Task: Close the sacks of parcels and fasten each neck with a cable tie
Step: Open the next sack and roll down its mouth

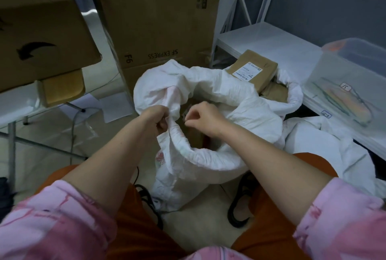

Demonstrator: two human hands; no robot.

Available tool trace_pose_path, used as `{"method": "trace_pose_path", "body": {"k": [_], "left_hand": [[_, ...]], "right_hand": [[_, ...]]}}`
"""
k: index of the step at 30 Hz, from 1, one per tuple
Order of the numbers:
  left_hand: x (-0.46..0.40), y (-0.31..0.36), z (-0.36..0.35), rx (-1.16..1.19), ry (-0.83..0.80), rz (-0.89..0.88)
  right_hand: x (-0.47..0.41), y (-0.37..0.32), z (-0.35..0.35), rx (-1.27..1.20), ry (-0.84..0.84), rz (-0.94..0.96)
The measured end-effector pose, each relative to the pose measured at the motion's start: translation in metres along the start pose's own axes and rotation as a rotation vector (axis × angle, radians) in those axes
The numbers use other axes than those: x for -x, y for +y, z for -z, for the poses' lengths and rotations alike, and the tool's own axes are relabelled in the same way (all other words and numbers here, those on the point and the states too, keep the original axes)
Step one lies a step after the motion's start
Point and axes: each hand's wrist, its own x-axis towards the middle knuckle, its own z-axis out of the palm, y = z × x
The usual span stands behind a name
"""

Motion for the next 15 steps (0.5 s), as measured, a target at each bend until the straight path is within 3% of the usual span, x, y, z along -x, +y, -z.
{"method": "trace_pose_path", "body": {"k": [1,3,9,15], "left_hand": [[-0.001,-0.001,0.006,-0.011,-0.003,-0.006],[-0.004,-0.003,0.018,-0.060,-0.027,-0.037],[-0.011,-0.004,0.054,-0.300,-0.122,-0.168],[-0.011,-0.002,0.079,-0.396,-0.221,-0.252]], "right_hand": [[-0.009,0.001,0.001,0.089,0.143,-0.016],[-0.025,0.000,0.002,0.278,0.255,-0.039],[-0.071,-0.003,-0.005,0.581,0.212,-0.046],[-0.102,0.001,-0.009,0.544,0.220,-0.052]]}}
